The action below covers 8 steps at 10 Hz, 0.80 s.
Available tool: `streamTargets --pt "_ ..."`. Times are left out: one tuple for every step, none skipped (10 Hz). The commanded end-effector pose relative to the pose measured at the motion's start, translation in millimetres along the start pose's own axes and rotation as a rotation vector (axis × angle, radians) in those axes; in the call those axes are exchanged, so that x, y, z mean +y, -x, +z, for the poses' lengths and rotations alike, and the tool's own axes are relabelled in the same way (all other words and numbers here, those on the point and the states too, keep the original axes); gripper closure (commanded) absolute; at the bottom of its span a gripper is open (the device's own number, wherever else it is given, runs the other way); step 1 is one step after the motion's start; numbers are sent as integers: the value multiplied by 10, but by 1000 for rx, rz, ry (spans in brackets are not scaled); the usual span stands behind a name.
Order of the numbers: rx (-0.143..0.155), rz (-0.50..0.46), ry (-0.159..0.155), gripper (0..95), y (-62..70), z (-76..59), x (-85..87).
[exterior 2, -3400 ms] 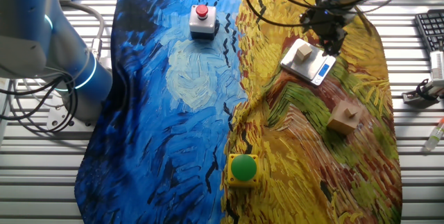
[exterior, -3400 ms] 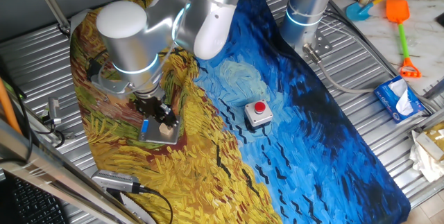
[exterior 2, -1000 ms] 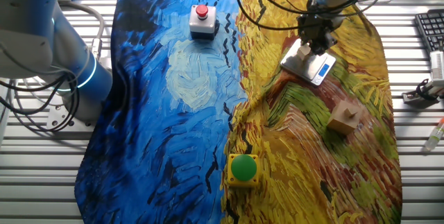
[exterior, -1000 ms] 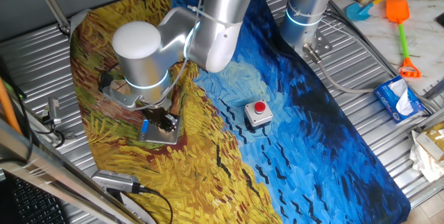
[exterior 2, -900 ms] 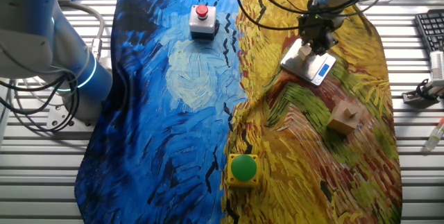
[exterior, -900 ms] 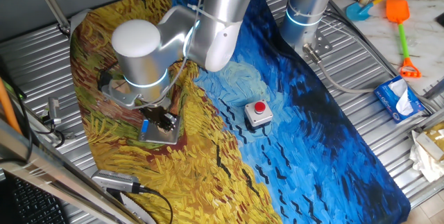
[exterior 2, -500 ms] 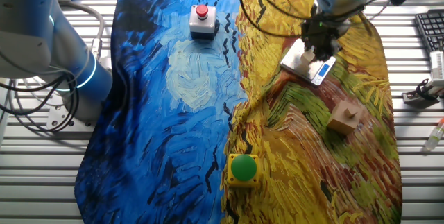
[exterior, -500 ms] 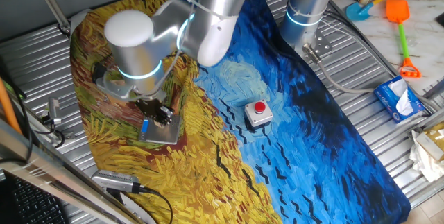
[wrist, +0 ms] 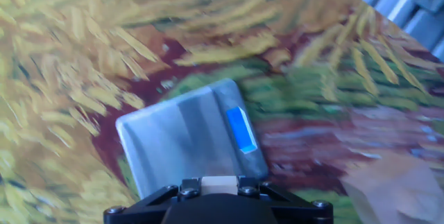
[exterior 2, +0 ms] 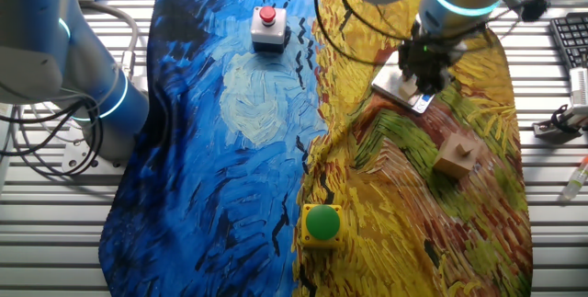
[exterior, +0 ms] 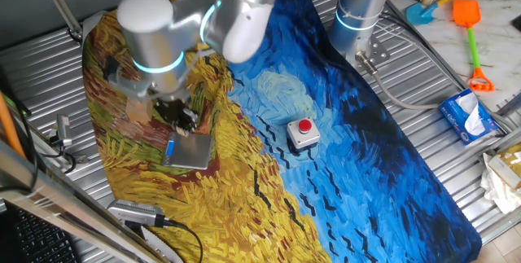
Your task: Remove the object from the scale
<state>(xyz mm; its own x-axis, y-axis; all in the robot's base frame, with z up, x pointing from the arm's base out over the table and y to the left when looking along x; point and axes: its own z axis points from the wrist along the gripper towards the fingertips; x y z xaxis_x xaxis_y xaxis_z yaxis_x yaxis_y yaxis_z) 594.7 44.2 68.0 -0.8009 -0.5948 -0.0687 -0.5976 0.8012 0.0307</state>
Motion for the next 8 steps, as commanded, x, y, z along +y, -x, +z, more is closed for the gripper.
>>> streamTargets --pt "0 7 2 950 -93 -10 -79" --pt "-1 8 3 950 -121 3 -113" --pt "-3 4 4 950 -165 51 -168" --pt "-6 1 5 950 -193 93 -202" --pt "-9 -2 5 950 -211 130 -221" --pt "-9 2 4 950 -221 170 -230" --pt "-11 8 6 950 -226 215 -233" --pt "-18 11 7 950 -230 247 -236"
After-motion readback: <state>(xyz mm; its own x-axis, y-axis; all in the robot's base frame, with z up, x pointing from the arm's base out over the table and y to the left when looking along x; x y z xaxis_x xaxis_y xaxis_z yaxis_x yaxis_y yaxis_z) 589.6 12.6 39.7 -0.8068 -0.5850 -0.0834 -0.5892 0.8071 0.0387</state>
